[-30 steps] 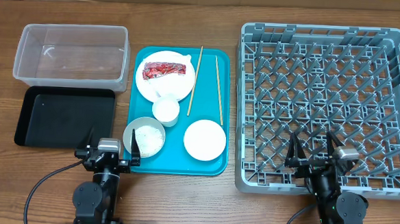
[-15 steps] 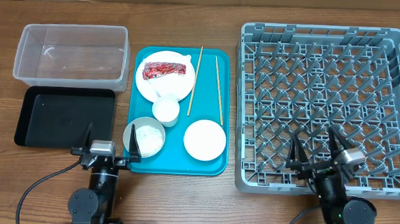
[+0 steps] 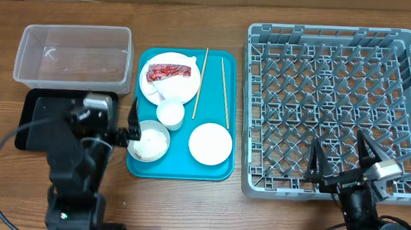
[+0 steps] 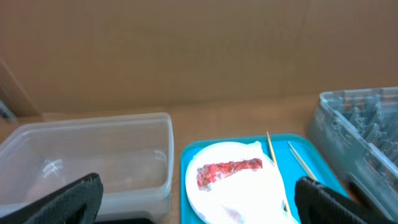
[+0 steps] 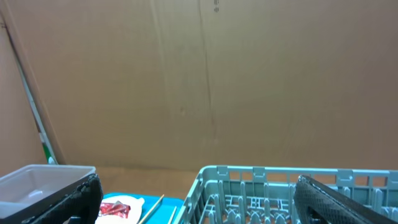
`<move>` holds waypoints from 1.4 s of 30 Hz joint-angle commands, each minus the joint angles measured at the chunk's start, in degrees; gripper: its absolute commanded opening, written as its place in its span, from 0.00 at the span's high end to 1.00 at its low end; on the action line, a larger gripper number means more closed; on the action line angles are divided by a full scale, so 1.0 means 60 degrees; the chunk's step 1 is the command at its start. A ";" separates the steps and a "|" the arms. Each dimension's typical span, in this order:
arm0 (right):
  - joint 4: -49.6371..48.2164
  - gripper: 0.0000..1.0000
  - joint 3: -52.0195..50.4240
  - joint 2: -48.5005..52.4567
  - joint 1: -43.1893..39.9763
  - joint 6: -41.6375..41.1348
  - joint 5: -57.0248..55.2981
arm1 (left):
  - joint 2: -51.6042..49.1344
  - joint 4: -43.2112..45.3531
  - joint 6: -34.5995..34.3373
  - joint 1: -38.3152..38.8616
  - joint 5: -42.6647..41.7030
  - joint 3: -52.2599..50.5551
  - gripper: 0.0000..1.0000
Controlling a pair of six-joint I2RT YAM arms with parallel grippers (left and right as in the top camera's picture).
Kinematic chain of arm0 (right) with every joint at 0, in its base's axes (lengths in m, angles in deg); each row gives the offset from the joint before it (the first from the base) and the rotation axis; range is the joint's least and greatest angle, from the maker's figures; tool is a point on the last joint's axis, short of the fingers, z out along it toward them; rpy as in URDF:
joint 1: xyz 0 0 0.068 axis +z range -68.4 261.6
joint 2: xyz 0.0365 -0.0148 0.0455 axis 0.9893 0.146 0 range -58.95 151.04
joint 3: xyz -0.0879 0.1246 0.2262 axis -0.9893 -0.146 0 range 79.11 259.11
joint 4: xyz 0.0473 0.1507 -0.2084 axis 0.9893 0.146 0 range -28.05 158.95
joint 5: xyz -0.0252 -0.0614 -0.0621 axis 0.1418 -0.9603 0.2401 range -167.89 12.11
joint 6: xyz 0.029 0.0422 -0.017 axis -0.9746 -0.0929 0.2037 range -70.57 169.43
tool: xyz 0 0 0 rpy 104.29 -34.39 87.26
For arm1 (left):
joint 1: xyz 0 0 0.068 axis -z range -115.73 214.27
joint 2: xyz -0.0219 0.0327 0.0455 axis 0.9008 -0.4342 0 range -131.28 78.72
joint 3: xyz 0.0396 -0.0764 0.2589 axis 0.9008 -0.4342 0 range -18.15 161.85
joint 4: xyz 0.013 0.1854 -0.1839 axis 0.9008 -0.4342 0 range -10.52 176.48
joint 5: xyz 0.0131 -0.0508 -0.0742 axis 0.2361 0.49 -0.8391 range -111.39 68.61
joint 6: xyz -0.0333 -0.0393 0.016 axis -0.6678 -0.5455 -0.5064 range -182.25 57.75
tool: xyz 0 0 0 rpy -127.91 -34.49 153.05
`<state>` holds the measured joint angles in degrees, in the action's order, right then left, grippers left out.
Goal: Sort waste into correct bins and load items into the dishwasher
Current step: 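Reach the left gripper to the red wrapper and tissue on the plate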
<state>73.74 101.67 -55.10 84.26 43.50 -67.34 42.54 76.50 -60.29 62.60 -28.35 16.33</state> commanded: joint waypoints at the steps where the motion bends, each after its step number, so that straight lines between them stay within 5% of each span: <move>1: 0.0331 0.00 0.0849 0.0831 -0.0025 0.0076 0.0044 | -0.1690 -0.1359 0.0616 -0.0091 -0.0605 0.2503 0.00; 11: 0.3122 0.00 0.4422 0.4626 -0.0025 0.0073 0.0044 | -0.5759 -0.6131 0.0827 -0.0087 -0.0612 0.7399 0.00; 16: 0.7315 0.00 0.8357 0.8211 -0.0018 0.0073 0.0036 | -0.7807 -0.8451 0.1468 0.0364 -0.0594 0.9643 0.00; 21: 0.7879 0.00 0.9541 1.0316 -0.0018 -0.0011 0.0554 | -0.8626 -0.8204 0.1424 0.0408 -0.0831 0.9650 0.00; 26: 0.7825 0.04 0.9541 1.1755 -0.0018 0.0000 0.1865 | -0.9752 -0.6856 0.2590 0.0659 -0.1384 0.9650 0.00; 34: 0.8105 0.04 0.9541 1.1850 -0.0018 0.0000 0.1902 | -1.2244 -0.5195 0.4138 0.1843 0.0029 0.9650 0.00; 42: 0.8419 0.00 0.9537 1.1854 -0.0018 0.0000 0.1898 | -1.4273 -0.4193 0.4397 0.1985 0.0514 0.9653 0.00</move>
<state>124.54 157.54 16.75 84.24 43.45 -56.67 -40.13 51.21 -36.29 74.53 -26.86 73.18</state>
